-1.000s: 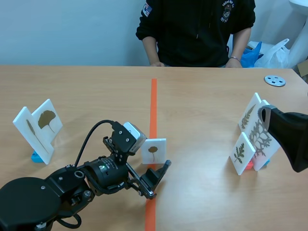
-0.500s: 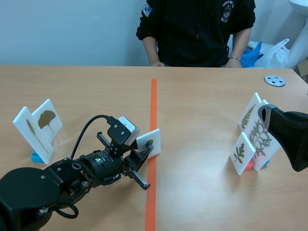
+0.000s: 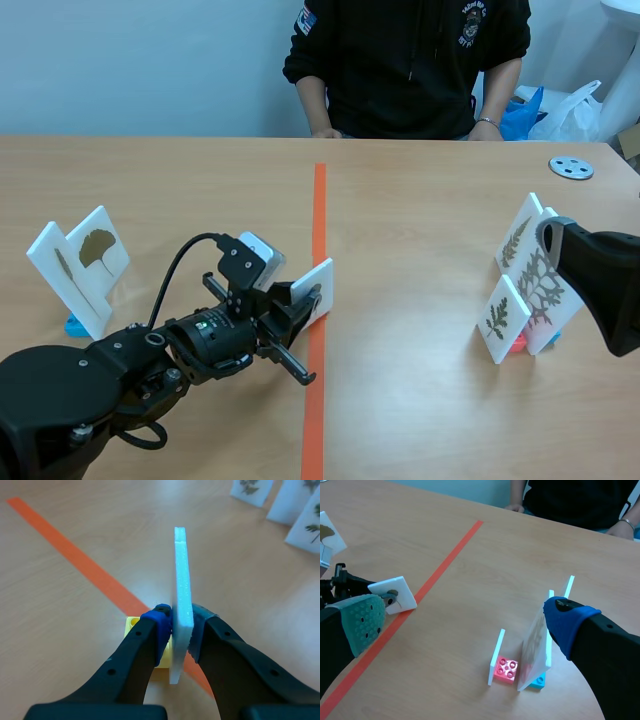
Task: Sort the leaf by its shape. The table is split by an orange tape line. A compound leaf with several leaflets goes to the left side, a simple leaf with one blade goes to the right side. Return to the home posture when a red brick is placed on the table.
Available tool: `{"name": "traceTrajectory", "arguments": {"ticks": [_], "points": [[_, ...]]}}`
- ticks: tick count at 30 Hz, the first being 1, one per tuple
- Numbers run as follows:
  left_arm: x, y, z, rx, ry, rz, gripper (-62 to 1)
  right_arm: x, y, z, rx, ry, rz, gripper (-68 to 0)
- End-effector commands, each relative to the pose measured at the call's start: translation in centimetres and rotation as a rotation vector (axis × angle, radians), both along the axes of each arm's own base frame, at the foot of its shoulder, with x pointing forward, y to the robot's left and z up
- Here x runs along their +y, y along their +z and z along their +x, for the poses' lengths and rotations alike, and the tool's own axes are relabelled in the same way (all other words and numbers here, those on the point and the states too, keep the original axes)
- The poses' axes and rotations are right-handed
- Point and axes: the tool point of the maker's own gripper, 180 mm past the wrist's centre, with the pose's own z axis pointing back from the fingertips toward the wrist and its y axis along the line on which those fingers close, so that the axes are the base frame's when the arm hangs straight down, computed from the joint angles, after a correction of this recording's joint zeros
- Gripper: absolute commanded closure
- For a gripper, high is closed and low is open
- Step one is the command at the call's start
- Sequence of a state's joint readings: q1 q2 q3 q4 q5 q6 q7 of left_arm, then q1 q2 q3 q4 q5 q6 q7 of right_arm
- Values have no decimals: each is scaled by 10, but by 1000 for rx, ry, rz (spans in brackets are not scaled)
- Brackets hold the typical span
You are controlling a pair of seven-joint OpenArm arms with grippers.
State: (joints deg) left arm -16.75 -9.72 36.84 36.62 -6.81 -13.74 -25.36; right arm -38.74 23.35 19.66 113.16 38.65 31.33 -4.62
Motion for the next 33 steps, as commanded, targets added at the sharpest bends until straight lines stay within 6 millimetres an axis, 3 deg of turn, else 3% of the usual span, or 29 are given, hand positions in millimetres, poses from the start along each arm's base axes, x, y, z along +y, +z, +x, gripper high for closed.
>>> {"name": "traceTrajectory", "arguments": {"ticks": [1, 8, 14, 21, 33], "points": [[-6, 21, 5, -31, 9, -58, -71, 1, 13, 4, -42, 9, 3, -679], [-1, 41, -6, 16, 55, -100, -71, 1, 13, 4, -45, 9, 4, -679], [20, 55, -24, 46, 152, -137, -70, 1, 14, 4, -47, 9, 5, -679], [56, 73, -40, 40, 309, -192, -70, 1, 14, 4, -47, 9, 5, -679], [139, 65, -49, 28, 557, -115, -70, 1, 14, 4, -47, 9, 4, -679]]}}
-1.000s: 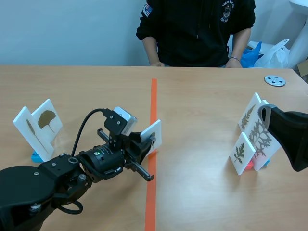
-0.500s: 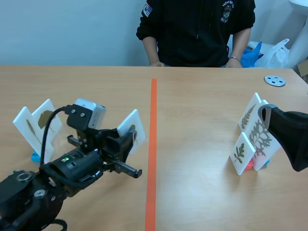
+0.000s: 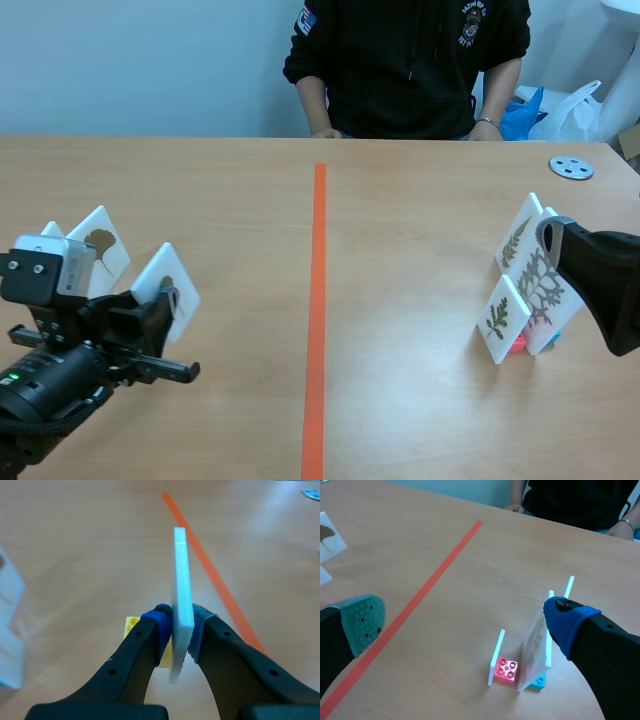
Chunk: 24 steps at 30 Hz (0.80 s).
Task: Sort the leaf by its shape. The table is split by an orange tape line. A compound leaf with several leaflets goes to the left side, a simple leaf with one blade goes to the right side. Return to the home posture when a red brick is placed on the table.
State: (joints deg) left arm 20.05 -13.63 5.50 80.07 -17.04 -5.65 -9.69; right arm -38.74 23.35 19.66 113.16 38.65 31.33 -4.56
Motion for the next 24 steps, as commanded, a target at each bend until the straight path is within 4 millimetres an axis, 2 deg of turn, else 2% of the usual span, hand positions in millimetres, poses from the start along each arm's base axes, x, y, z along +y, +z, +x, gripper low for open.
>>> {"name": "traceTrajectory", "arguments": {"ticks": [1, 8, 16, 24], "points": [[6, 7, 4, -30, 21, -5, -70, 1, 14, 4, -46, 9, 4, -679], [36, -2, 3, -9, 93, 30, -70, 1, 14, 4, -46, 9, 4, -679], [53, -25, -7, -6, 148, 38, -70, 1, 14, 4, -46, 9, 4, -679], [70, -42, -3, -17, 197, 45, -70, 1, 14, 4, -46, 9, 4, -679]]}}
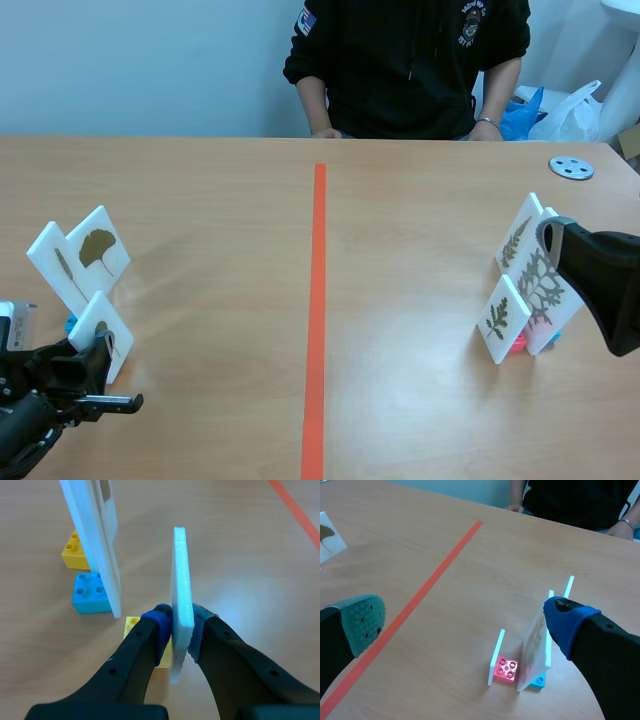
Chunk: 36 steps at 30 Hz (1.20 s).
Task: Sort the leaf by its shape. The table is split by an orange tape line. A compound leaf with several leaflets goes to the left side, a simple leaf with one blade goes to the right side. Return to the home posture when a red brick is placed on the table.
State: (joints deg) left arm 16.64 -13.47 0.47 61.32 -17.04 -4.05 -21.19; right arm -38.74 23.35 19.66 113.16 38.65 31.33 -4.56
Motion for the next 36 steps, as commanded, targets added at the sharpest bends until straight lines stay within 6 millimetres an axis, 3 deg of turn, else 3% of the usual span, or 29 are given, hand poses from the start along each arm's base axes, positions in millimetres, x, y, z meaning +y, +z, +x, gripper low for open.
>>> {"name": "traceTrajectory", "arguments": {"ticks": [1, 11, 14, 21, 25, 36], "points": [[0, 13, 10, -62, 7, -8, -70, 1, 14, 4, -46, 9, 4, -679], [10, 12, 14, -71, 59, -37, -74, 1, 14, 4, -46, 9, 4, -679], [13, 11, 13, -71, 74, -25, -106, 1, 14, 4, -46, 9, 4, -679], [13, 11, 13, -68, 75, -24, -116, 1, 14, 4, -46, 9, 4, -679], [13, 11, 13, -68, 75, -24, -192, 1, 14, 4, -46, 9, 4, -679], [17, 11, 10, -74, 103, -60, -202, 1, 13, 4, -44, 9, 3, -679]]}}
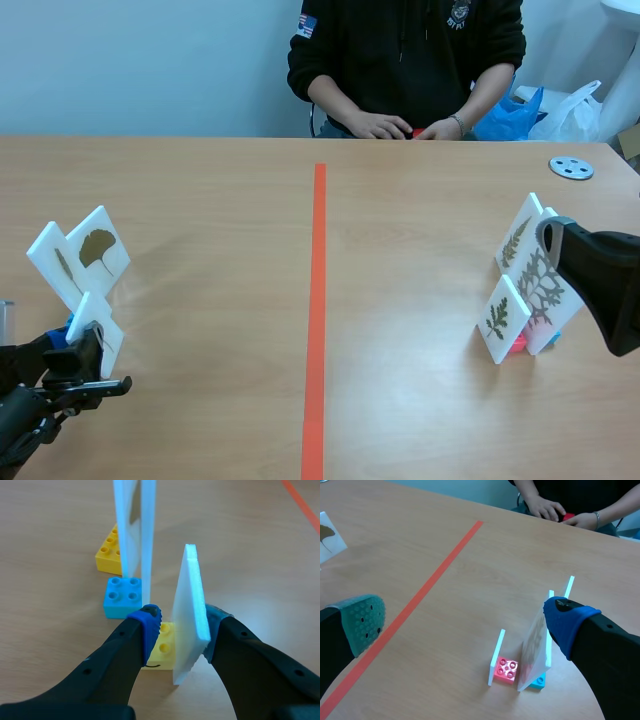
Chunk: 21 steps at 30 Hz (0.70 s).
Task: Sort the leaf by its shape. The table is split by an orange tape line. A compound leaf with several leaflets goes to the left side, a simple leaf with one blade goes to the right side. Return to the home posture when a red brick is placed on the table.
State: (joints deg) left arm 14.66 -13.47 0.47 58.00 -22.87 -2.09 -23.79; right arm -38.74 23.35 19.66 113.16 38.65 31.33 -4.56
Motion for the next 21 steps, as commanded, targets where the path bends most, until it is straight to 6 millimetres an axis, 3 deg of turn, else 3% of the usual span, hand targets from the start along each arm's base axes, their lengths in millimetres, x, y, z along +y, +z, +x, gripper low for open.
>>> {"name": "traceTrajectory", "arguments": {"ticks": [1, 10, 14, 21], "points": [[-3, 12, 5, -47, -5, -6, -224, 0, 13, 4, -42, 8, 2, -679], [-9, 32, -2, -113, -8, -40, -406, 0, 13, 4, -42, 8, 2, -679], [-17, 57, -5, -177, -26, -46, -416, 0, 13, 4, -42, 8, 3, -679], [-12, 114, -11, -305, -24, -24, -418, 0, 13, 4, -42, 8, 2, -679]]}}
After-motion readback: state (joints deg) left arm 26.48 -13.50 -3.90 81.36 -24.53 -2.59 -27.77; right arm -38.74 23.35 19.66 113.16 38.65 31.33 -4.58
